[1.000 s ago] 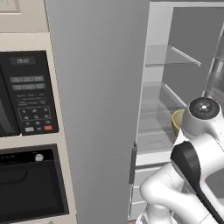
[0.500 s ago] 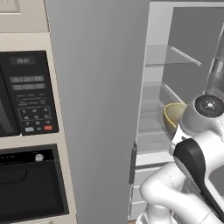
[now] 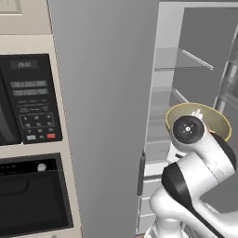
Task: Place one of the steaks on the plate and the other in the bowl. Then place the bowl in the fridge.
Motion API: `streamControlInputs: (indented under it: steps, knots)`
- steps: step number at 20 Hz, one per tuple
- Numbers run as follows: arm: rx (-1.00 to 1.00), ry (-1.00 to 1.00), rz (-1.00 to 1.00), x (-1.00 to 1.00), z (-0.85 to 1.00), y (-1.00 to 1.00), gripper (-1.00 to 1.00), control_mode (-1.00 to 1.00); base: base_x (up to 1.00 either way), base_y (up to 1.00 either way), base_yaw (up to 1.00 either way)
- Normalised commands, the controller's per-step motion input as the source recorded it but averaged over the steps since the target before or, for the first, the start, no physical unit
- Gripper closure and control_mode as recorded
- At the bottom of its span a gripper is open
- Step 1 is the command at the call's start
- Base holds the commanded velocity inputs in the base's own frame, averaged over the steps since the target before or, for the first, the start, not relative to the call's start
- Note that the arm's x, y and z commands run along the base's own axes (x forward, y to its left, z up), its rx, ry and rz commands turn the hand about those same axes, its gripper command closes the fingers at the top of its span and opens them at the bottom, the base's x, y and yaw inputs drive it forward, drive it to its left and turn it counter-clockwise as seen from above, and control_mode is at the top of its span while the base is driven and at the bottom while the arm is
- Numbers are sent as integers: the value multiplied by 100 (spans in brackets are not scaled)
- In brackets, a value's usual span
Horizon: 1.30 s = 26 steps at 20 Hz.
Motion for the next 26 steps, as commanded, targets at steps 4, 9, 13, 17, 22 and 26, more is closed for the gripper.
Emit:
streamControlInputs:
  steps: [4,9,13,17,22,26]
  knots:
    - [-22,10,9,0,17,-32,100,-100,0,0,0]
    - [-3,0,-8,3,7,-34,100,-100,0,0,0]
    - [0,1,-2,15,4,-31,100,-100,0,0,0]
    - [1,2,20,34,0,-25,100,-100,0,0,0]
    - [0,6,26,38,0,-20,100,-100,0,0,0]
    - [0,11,25,32,-1,-21,100,-100,0,0,0]
